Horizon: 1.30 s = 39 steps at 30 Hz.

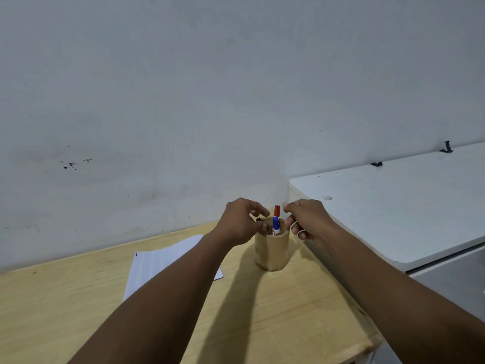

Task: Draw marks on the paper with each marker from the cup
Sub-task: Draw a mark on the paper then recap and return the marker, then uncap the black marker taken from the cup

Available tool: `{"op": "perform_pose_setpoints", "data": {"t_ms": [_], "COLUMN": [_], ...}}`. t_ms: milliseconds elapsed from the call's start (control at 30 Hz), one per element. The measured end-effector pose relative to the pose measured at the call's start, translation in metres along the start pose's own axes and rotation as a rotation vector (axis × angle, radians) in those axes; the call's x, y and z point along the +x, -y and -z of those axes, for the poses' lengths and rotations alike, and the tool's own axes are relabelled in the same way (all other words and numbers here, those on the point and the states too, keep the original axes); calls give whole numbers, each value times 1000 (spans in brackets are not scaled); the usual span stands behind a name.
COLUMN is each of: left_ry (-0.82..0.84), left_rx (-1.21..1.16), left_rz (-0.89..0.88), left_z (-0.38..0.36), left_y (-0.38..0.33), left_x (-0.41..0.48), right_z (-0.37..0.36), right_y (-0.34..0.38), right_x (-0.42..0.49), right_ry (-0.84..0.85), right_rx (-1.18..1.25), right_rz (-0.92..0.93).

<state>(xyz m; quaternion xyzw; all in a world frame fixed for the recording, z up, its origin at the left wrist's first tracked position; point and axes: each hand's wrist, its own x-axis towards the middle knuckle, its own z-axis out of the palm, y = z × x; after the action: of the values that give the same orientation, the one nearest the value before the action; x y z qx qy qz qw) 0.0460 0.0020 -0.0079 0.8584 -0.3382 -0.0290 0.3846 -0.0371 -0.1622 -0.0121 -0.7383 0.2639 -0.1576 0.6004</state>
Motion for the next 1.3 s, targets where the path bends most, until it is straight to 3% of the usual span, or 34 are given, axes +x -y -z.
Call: {"op": "perform_pose_setpoints", "data": {"t_ms": [167,233,533,700,900,1133,1300], "left_ry": [-101,-227,-424,-498,-558,-623,-672], "left_rx": [17,-1,-350,-661,-771,-795,-762], "left_rz": [-13,-25,-45,40,131,269,325], "left_z": [12,52,108,133,142,150,161], "left_y": [-5,-2,-21,3,49,105,131], "left_x": [-2,-18,-7,-32,-85,-131,-141], "right_z": [-3,-29,-44,-97,-181,-237,-254], "right_y": [9,34,57,74,71,57,54], "right_x": [4,-9,-24,-41,-56,-81,-90], "right_ry": [-22,47,109,156,88,301,525], "right_rx": [7,5,202,450,790,902,722], "right_rz": [22,64,111,79,-85,-279,-248]}}
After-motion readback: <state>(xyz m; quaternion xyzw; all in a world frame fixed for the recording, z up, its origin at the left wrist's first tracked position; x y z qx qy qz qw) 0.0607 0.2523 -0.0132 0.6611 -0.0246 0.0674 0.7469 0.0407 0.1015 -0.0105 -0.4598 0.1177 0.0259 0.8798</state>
